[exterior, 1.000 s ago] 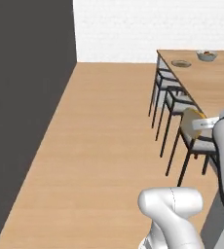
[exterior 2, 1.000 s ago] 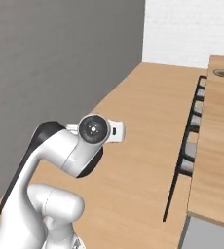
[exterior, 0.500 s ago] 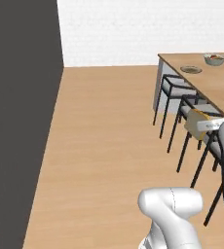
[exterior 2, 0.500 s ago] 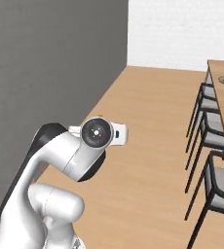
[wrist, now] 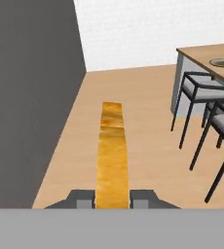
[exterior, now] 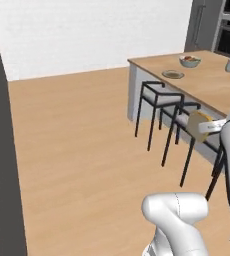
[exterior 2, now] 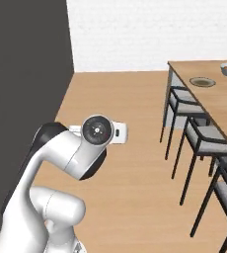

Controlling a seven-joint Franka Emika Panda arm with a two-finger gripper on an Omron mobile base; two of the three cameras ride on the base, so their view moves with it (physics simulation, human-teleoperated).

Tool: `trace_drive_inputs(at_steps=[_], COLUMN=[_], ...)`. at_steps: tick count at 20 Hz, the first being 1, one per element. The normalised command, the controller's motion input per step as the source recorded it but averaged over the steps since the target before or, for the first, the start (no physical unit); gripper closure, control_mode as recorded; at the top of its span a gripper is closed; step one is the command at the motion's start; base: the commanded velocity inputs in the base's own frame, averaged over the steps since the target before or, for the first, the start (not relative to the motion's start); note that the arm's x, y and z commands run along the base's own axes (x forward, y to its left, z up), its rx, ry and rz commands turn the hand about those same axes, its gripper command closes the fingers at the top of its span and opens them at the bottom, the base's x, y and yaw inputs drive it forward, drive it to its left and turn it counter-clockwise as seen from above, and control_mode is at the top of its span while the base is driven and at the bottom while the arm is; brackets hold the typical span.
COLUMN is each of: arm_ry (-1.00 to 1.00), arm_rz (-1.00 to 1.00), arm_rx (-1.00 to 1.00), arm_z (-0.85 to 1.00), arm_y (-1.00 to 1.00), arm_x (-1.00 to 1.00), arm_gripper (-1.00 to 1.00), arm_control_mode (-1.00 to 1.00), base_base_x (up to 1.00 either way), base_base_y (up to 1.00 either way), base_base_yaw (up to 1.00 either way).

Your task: Start the toaster. Once the lever pops up, take the bread to the plate on the dining counter.

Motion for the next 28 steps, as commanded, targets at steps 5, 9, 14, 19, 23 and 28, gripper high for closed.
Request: trace_drive_inputs(at_steps=[5,9,14,19,23,28], arm_ry=[0.0,0.0,0.0,0.0,0.0,0.0], arm_rz=[0.0,0.0,0.0,0.0,0.0,0.0], arm_rx=[0.0,0.0,0.0,0.0,0.0,0.0], arm_z=[0.0,0.0,0.0,0.0,0.0,0.0], arm_y=[0.0,0.0,0.0,0.0,0.0,0.0], arm_x=[0.0,0.0,0.0,0.0,0.0,0.0], arm_gripper=[1.0,1.0,1.0,1.0,1.0,1.0], arm_control_mode=[1.0,1.0,1.0,1.0,1.0,1.0], base_base_x=[1.0,1.0,1.0,1.0,1.0,1.0], base_base_y=[0.98,0.96,1.0,1.0,1.0,1.0], base_base_yaw=[-0.67,-0.7,-0.63,-0.38,-0.38,-0.38])
